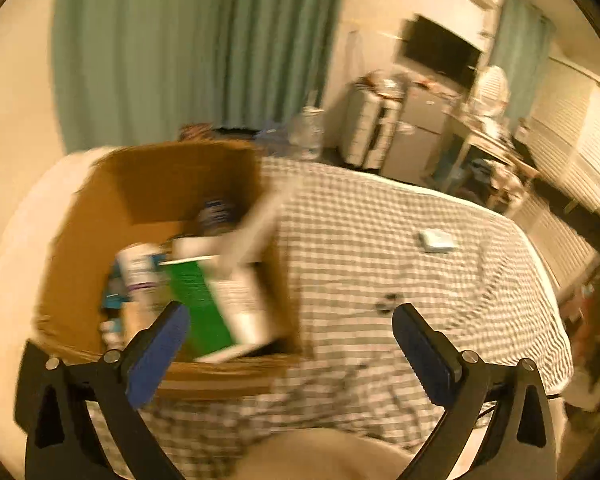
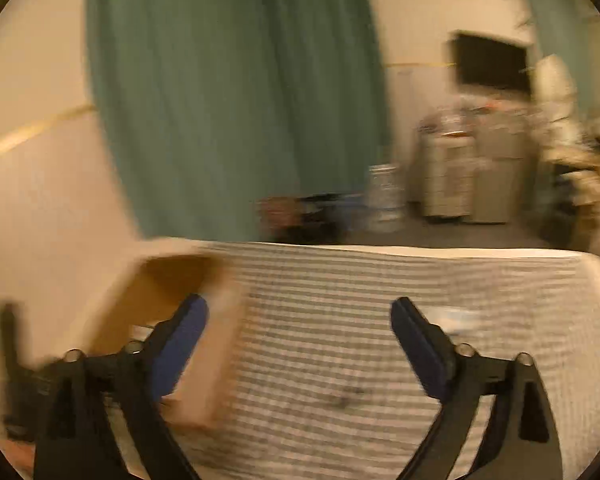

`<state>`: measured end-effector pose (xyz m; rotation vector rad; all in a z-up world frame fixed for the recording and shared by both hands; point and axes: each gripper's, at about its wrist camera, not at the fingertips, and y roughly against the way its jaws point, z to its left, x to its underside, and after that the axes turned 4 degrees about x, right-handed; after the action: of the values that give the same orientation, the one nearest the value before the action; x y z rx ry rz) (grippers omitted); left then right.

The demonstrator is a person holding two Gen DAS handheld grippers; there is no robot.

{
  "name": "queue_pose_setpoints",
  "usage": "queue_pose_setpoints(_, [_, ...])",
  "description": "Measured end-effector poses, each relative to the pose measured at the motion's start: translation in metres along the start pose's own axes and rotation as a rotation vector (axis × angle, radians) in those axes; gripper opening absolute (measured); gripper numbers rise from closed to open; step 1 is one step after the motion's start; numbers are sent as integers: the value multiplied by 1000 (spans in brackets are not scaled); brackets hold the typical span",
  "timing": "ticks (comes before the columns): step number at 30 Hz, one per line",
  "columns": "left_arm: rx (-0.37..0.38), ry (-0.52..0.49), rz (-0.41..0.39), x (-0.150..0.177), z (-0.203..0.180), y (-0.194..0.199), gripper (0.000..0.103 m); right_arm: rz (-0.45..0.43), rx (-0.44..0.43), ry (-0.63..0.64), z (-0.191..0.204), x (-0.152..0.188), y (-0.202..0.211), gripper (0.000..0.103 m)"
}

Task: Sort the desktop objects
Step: 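Move both grippers back to the items on the bed, then grasp the black hair tie with the left gripper while the right grasps the floral tissue pack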

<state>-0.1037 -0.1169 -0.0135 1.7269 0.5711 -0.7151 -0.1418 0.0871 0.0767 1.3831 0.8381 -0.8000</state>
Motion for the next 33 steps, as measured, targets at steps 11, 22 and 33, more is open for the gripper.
queue_pose_setpoints(11, [23,-138,137,28,-129,-133,103,-15,48,-83,-101,92,-6,103])
queue_pose_setpoints(22, [29,-2,260,35,-113,-228,103,82,51,-164,-136,115,-72,103])
queue_pose_setpoints(33, [-12,-30,267,46,-106,-252,46,86,-57,-190,-141,110,-139,103])
